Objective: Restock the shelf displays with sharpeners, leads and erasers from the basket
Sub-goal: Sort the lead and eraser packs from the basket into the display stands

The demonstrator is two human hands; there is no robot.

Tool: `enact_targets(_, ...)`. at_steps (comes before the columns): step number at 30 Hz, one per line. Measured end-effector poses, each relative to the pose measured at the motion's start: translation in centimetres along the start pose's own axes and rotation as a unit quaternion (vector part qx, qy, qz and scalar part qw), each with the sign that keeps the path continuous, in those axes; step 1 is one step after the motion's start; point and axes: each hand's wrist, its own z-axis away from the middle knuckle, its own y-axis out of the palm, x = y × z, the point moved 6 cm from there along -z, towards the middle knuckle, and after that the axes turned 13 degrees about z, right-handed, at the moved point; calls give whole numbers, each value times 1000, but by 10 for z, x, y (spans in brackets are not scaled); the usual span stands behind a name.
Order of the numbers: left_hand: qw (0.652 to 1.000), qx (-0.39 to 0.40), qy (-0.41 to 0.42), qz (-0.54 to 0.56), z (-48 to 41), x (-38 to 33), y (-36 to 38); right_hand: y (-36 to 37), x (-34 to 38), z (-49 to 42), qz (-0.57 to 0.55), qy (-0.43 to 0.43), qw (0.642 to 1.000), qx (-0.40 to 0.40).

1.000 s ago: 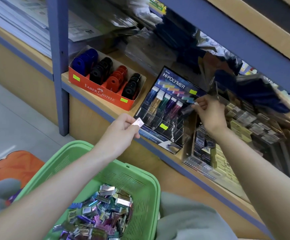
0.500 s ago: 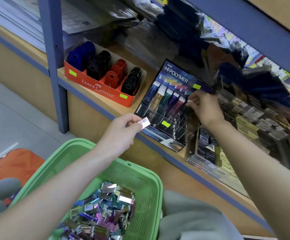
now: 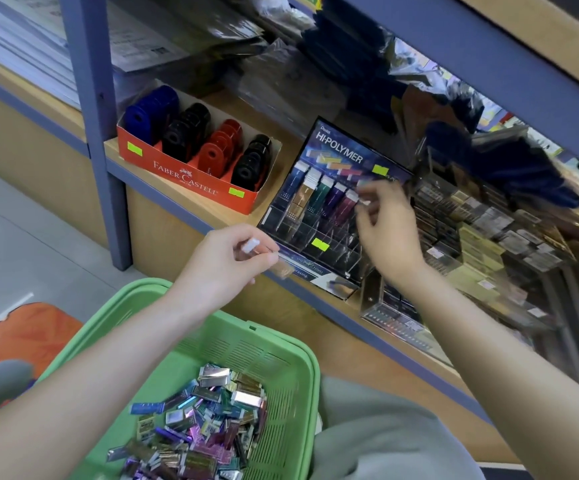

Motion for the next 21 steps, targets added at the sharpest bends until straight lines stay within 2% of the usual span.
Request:
enact_targets(4,999,17,33,-23,1,-5,5,-4,48,50,-113,-95,982,121)
enact_targets(6,999,11,44,-12,6,-6,9,0,64,71,-140,-120,967,174)
enact_targets(8,998,5,57,-15,15,-7,12,4,71,84,-164,-117,960,195)
enact_targets(12,992,15,114,-49,37,-14,18,4,73,95,-200,-78,958,190)
enact_targets(16,981,4,162,-109,44,-23,17,1,76,104,-152,-123,961,196)
enact_targets(18,971,3,185,-155,41,-29,16,-7,72,99,-141,-126,967,169)
enact_targets(21,953,13,199,-229,28,-39,18,-26,51,77,-170,-59,978,106)
